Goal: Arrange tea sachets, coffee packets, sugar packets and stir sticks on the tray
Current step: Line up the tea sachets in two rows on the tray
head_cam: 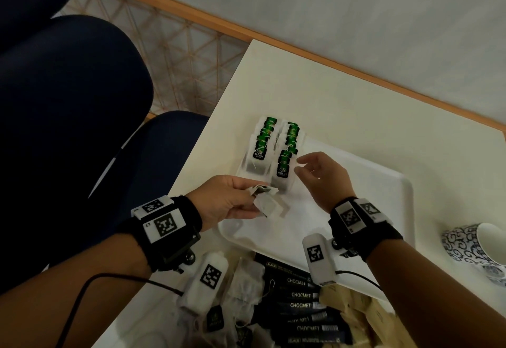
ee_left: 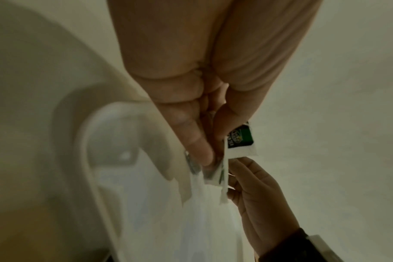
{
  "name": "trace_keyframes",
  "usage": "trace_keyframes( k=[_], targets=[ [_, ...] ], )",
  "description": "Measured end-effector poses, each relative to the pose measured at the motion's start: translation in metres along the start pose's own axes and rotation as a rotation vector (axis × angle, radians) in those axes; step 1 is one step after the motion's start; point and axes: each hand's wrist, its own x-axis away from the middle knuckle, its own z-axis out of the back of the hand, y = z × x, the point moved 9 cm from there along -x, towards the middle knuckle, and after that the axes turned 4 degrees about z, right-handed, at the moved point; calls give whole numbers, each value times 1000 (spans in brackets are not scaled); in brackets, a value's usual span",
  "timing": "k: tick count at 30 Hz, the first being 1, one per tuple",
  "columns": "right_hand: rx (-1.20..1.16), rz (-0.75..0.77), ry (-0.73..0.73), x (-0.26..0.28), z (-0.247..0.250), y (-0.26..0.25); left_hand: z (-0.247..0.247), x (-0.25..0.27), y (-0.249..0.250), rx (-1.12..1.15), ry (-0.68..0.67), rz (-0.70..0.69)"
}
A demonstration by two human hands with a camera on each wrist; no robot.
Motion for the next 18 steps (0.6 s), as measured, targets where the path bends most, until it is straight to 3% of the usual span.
trace_keyframes(
  k=[5,7,13,18],
  targets=[
    [52,101,-271,23,-32,-4,0,-1,0,-13,18,-18],
    [62,104,-315,27,-41,-3,1,-1,0,-14,24,-22],
    [2,64,-274,23,-43,-6,6,-2,0,-6,50,-25],
    [-208,116,-218,45,-34,-28,7,-1,4,60,67,-64]
  ],
)
